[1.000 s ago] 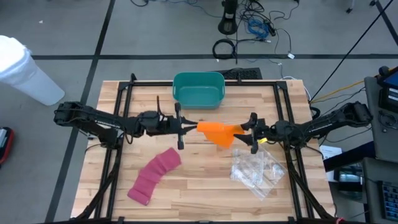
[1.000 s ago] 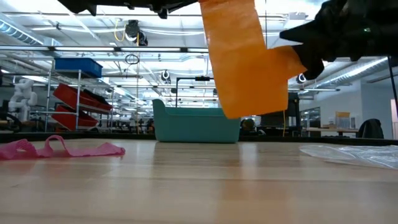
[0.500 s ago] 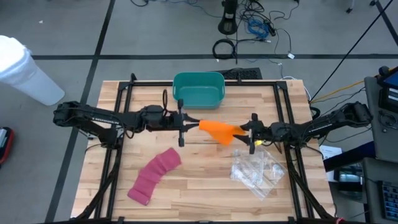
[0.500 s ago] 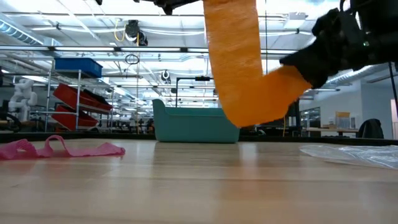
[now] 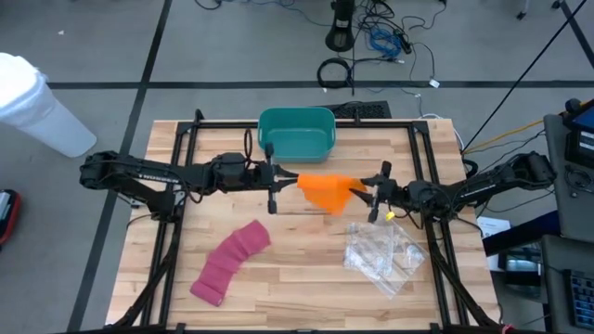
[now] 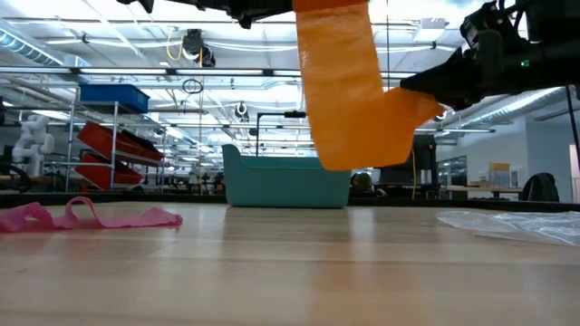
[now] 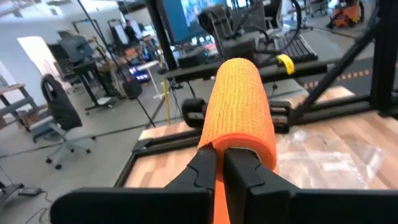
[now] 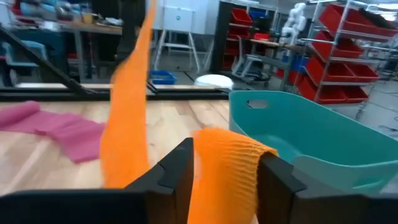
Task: Roll bandage
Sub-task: Roll the orange bandage
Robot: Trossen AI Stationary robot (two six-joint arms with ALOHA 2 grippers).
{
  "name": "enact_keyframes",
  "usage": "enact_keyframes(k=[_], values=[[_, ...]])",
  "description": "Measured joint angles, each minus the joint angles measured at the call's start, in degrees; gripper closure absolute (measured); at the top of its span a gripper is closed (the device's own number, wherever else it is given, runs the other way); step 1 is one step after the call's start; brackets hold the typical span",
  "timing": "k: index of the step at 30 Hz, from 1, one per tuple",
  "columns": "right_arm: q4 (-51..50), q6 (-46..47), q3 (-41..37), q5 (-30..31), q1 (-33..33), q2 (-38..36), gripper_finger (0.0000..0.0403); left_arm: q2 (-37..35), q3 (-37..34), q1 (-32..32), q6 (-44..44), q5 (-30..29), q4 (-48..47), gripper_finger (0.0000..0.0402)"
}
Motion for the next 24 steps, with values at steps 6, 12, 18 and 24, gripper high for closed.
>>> enact_keyframes(k=[6,12,18,24], values=[[-0.71,-0.78,0.00,-2.74,0.28,0.00,0.0273,0.01,0.00,0.52,-0.05,0.95,-0.65,0.0396],[1.33,-0.19,0.02,-13.95,0.33,0.00,0.0254,0.75,-0.21,0.91,-1.98,2.14,-2.12,0.0398],[1.49,1.24,0.02,-14.50,0.33,1.13,0.0239,1.55,-0.20,0.96,-2.07,2.12,-1.01,0.0398],[-1.29,-2.61,0.04,-8.69,0.33,1.77,0.0203,1.81,-0.20,1.25,-2.43,2.00,-0.64,0.0398]])
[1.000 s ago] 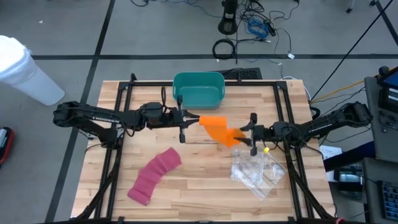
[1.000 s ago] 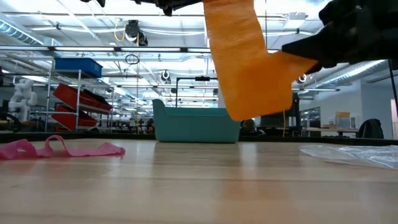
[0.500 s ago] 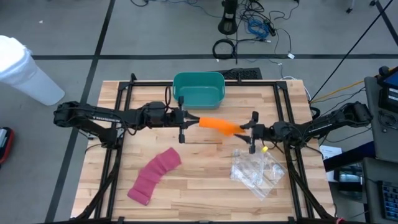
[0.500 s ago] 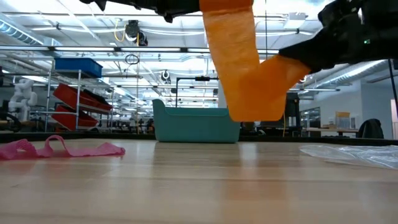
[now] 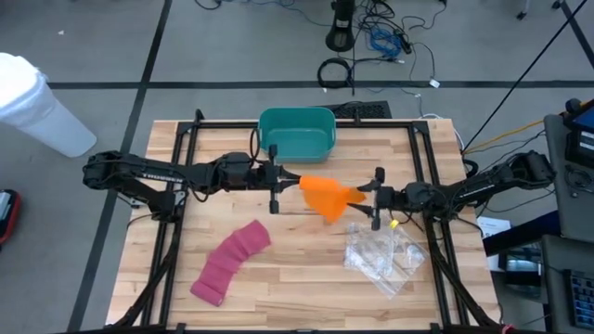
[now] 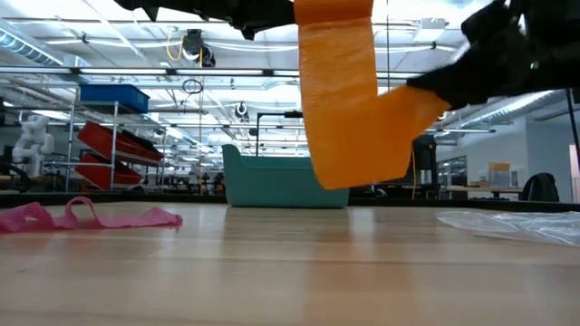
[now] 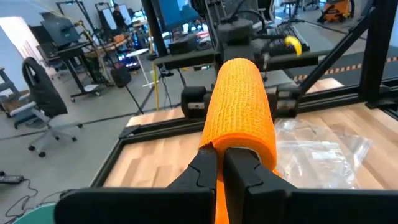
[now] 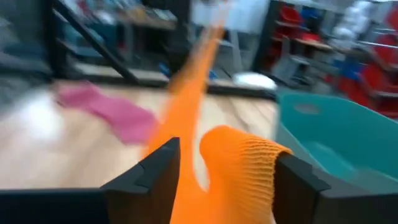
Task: Roll bandage
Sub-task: Roll the orange bandage
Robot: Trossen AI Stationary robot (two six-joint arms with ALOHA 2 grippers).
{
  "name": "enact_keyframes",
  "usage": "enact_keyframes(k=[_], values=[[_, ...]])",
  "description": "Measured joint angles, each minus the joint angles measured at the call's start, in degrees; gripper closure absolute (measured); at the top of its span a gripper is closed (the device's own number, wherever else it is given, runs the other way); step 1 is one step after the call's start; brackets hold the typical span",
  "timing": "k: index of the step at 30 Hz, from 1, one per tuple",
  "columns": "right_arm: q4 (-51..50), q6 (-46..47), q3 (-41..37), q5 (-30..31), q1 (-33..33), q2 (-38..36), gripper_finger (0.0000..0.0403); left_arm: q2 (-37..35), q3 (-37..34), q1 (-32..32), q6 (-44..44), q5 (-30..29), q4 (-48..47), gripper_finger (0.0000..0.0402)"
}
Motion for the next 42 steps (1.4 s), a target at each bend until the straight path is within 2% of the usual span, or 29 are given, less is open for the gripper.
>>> enact_keyframes(k=[4,6,8,10,12,15,18,22,25,29,31,34,36,37,39,42], values=[[-8.51,3.25,-0.01,9.16,0.01,0.09,0.0169,0.02,-1.20,0.24,-0.61,2.29,4.35,0.0398],[-7.48,8.11,0.32,6.44,0.44,0.05,0.0161,-0.02,-3.08,0.28,-1.11,4.32,9.17,0.0398],[-7.21,9.24,2.84,1.49,1.35,0.07,0.0160,0.01,-5.25,0.88,-2.40,4.71,12.86,0.0398],[-9.69,8.73,6.07,-0.30,2.89,-0.04,0.0166,0.02,-6.38,2.11,-3.57,4.75,14.55,0.0398],[-17.09,8.02,9.49,0.94,4.73,-0.01,0.0173,0.00,-6.70,3.35,-4.36,4.71,14.46,0.0398],[-25.89,7.29,12.98,7.29,6.74,1.18,0.0181,0.62,-6.73,5.23,-6.75,5.94,12.77,0.0398],[-25.88,7.21,13.20,14.17,7.37,3.20,0.0184,1.47,-6.81,6.75,-9.43,5.88,11.77,0.0398],[-24.90,6.22,13.18,19.19,7.38,4.63,0.0186,2.26,-6.80,7.65,-9.64,6.05,11.78,0.0398],[-19.80,4.89,13.18,18.97,7.07,5.55,0.0186,2.27,-6.80,7.59,-9.64,6.60,12.04,0.0398],[-15.84,3.73,13.20,15.05,6.94,7.72,0.0186,2.27,-6.80,7.66,-9.59,6.66,11.94,0.0398],[-20.07,5.82,13.20,16.41,6.94,8.14,0.0186,2.27,-6.80,7.98,-9.40,6.54,11.45,0.0398],[-32.78,12.27,13.18,21.05,6.04,8.15,0.0186,2.27,-6.80,8.35,-8.94,6.26,11.15,0.0398],[-39.26,17.78,13.16,19.73,5.07,7.98,0.0186,2.27,-6.80,8.34,-6.08,6.12,11.49,0.0398],[-40.52,19.62,13.16,17.23,4.81,7.90,0.0186,2.27,-6.78,8.30,-5.02,6.11,11.57,0.0398],[-39.49,20.90,13.16,9.37,4.70,7.84,0.0186,2.27,-6.78,8.28,-4.85,6.13,11.56,0.0398],[-32.83,19.75,13.16,-3.94,4.79,7.75,0.0186,2.27,-6.78,8.30,-4.97,6.10,12.51,0.0398]])
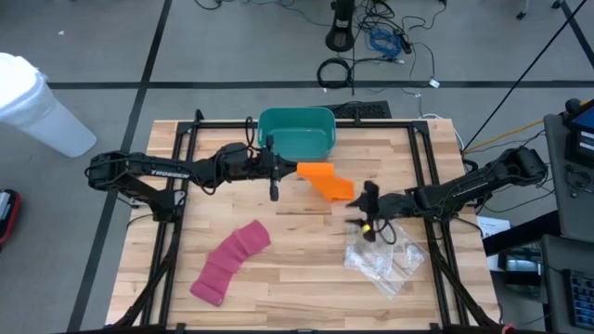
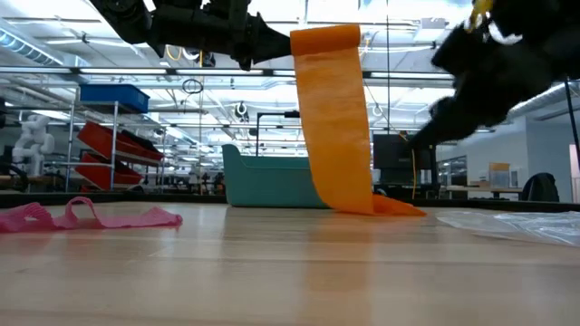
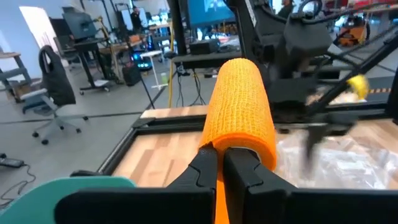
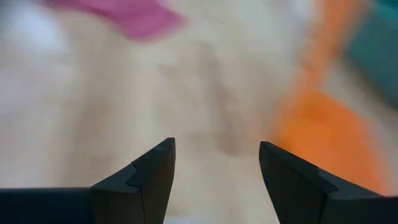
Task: Roll bandage
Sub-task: Roll the orange bandage
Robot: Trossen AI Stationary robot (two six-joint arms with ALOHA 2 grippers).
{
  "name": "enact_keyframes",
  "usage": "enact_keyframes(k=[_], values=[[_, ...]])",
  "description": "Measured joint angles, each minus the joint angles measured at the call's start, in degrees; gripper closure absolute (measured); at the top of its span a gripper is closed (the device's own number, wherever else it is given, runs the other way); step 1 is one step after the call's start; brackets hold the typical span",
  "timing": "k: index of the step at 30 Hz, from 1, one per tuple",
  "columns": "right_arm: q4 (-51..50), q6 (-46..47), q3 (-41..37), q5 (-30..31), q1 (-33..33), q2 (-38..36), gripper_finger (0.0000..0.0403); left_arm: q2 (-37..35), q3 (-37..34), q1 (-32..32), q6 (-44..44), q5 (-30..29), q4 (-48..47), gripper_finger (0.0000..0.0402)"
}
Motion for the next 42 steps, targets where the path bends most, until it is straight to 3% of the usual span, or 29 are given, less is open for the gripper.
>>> enact_keyframes(k=[2,3,8,11,17,24,27,32,42], values=[[4.81,-3.00,0.00,-3.48,0.09,-0.01,0.0186,-0.02,0.02,-0.22,-0.20,0.00,0.50,0.0398],[7.17,-4.53,0.00,-2.24,0.09,-0.01,0.0186,-0.02,0.02,-0.42,-0.59,0.02,0.50,0.0398],[13.60,-9.92,0.02,18.63,-0.24,-0.04,0.0186,-0.02,0.02,-1.83,-1.61,0.07,1.18,0.0398],[15.38,-12.91,0.02,21.21,-0.76,0.23,0.0186,-0.02,0.03,-3.10,-1.59,0.11,2.21,0.0398],[22.37,-13.03,0.02,10.26,-3.06,4.20,0.0186,-0.04,0.06,-4.54,-1.53,0.24,5.41,0.0398],[32.97,-15.62,0.02,9.79,-5.72,9.97,0.0196,-0.04,1.12,-4.61,-1.50,0.17,5.16,0.0398],[34.12,-15.62,0.02,9.60,-6.61,11.11,0.0245,-0.04,1.14,-4.63,-1.48,0.17,4.92,0.0398],[34.13,-17.41,0.02,5.46,-6.95,11.72,0.0383,-0.04,1.18,-4.61,0.23,0.16,4.65,0.0398],[33.38,-11.06,0.02,-6.61,-5.37,12.67,0.0403,-0.04,1.18,-4.63,8.76,-3.40,4.26,0.0398]])
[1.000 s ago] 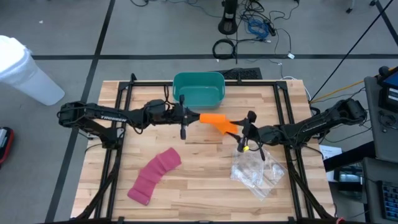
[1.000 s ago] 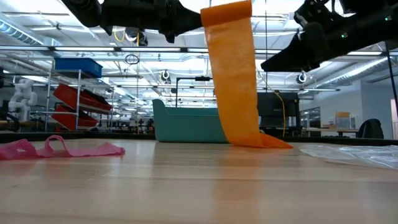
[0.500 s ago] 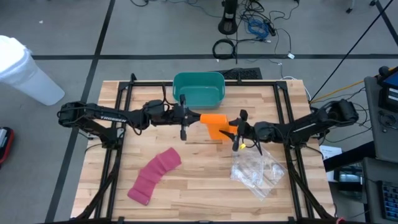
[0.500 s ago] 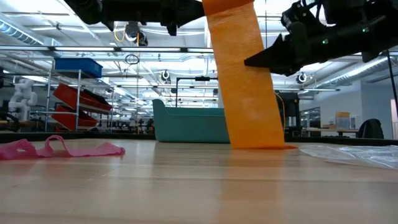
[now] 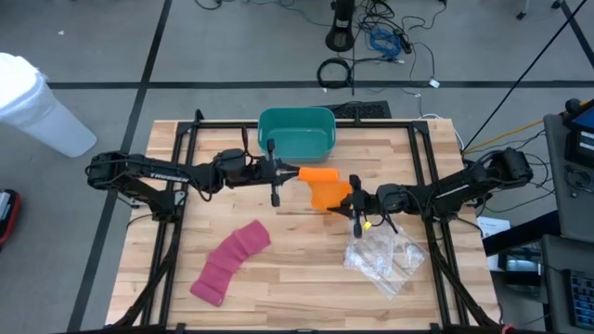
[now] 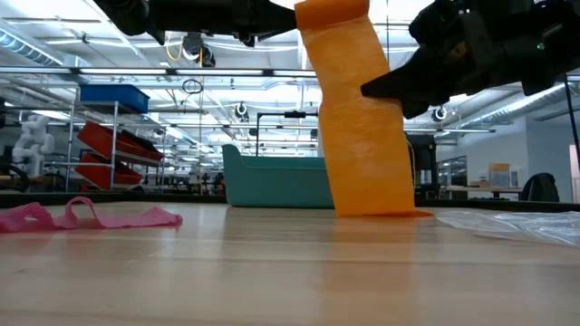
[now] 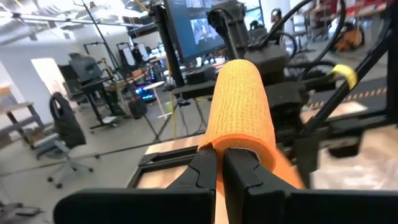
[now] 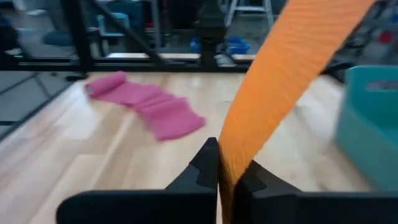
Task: Roll bandage
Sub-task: Roll the orange bandage
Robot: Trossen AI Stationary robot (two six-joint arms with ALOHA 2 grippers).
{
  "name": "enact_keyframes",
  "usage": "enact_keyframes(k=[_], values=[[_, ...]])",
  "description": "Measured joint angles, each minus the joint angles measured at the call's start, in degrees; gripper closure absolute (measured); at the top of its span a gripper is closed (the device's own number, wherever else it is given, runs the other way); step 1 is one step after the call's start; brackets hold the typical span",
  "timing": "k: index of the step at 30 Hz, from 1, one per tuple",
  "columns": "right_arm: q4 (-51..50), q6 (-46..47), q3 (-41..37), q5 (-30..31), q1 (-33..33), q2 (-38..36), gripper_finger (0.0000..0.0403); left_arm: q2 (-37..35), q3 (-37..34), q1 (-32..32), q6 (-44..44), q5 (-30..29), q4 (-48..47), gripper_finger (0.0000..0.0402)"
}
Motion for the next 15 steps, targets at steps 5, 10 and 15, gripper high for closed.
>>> enact_keyframes(k=[5,10,15], values=[[1.48,3.69,0.00,-0.30,3.67,2.75,0.0403,0.00,0.00,-0.05,4.45,-0.88,-1.12,0.0398],[8.03,4.51,0.00,-0.37,6.83,4.52,0.0403,0.58,0.01,-0.97,8.24,-6.76,-1.31,0.0398],[9.24,4.38,1.33,-0.47,7.38,4.30,0.0403,2.66,0.02,-2.41,13.34,-7.99,0.70,0.0398]])
